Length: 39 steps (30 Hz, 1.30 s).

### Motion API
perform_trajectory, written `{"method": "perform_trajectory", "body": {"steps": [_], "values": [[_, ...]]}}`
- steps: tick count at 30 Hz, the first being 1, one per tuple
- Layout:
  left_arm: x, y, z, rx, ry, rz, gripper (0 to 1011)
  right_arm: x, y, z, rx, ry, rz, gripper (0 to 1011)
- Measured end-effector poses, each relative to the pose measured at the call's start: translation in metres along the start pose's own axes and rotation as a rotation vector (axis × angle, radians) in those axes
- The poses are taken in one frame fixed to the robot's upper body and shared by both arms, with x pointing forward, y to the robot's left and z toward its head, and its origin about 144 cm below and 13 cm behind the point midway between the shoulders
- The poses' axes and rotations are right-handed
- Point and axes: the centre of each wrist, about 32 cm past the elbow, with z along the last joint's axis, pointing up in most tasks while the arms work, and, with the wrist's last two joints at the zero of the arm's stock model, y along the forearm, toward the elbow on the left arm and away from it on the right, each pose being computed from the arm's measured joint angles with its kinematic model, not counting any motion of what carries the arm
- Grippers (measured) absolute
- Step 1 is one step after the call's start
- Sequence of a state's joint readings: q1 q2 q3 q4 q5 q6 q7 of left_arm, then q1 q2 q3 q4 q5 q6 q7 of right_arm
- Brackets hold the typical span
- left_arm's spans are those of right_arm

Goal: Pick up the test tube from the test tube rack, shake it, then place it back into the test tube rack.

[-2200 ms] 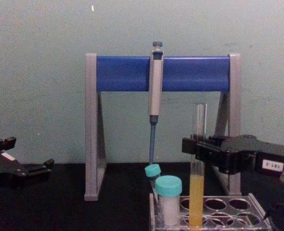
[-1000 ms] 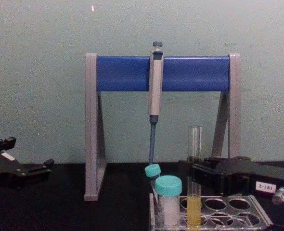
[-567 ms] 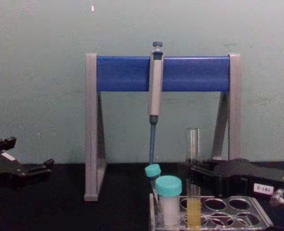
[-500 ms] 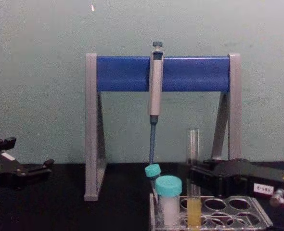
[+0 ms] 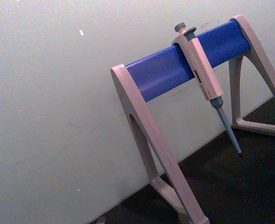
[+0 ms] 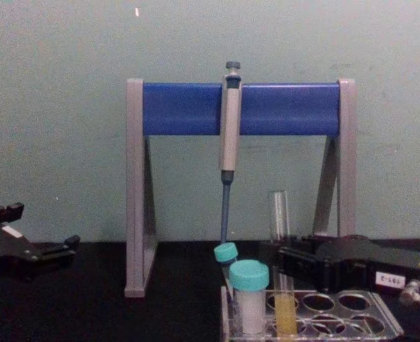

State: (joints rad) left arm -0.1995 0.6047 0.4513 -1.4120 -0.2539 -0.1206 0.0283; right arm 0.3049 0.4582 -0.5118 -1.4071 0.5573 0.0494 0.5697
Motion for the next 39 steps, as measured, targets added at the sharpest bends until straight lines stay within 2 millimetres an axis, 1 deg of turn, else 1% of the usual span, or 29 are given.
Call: {"method": "perform_trajectory", "body": {"steps": [4,5,7,9,10,12,13,19,20,23,33,36,39], "values": [[0.0,0.0,0.0,0.0,0.0,0.0,1001,0.0,0.0,0.0001,0.0,0.0,0.0,456],[0.0,0.0,0.0,0.0,0.0,0.0,1001,0.0,0.0,0.0002,0.001,0.0,0.0,473],[0.0,0.0,0.0,0.0,0.0,0.0,1001,0.0001,0.0,0.0002,0.001,0.0,0.0,561],[0.0,0.0,0.0,0.0,0.0,0.0,1001,0.0001,0.0,0.0002,0.001,0.0,0.0,603],[0.0,0.0,0.0,0.0,0.0,0.0,1001,0.0001,-0.0001,0.0003,0.001,0.0,0.0,662],[0.0,0.0,0.0,0.0,0.0,0.0,1001,0.0001,-0.0001,0.0003,0.001,0.0,0.0,702],[0.0,0.0,0.0,0.0,0.0,0.0,1001,0.0001,-0.0001,0.0003,0.001,0.0,0.0,761],[0.0,0.0,0.0,0.0,0.0,0.0,1001,0.0001,-0.0001,0.0003,0.001,0.0,0.0,904],[0.0,0.0,0.0,0.0,0.0,0.0,1001,0.0001,-0.0001,0.0003,0.001,0.0,0.0,951],[0.0,0.0,0.0,0.0,0.0,0.0,1001,0.0001,-0.0001,0.0003,0.001,0.0,0.0,1000],[0.0,0.0,0.0,0.0,0.0,0.0,1001,0.0001,-0.0001,0.0004,0.003,0.001,0.0,1000],[0.0,0.0,0.0,0.0,0.0,0.0,1001,0.0003,-0.0007,0.0028,0.012,-0.005,0.0,1000],[0.0,0.0,0.0,0.0,0.0,0.0,1001,0.0001,-0.0033,0.0096,0.043,-0.027,0.002,1000]]}}
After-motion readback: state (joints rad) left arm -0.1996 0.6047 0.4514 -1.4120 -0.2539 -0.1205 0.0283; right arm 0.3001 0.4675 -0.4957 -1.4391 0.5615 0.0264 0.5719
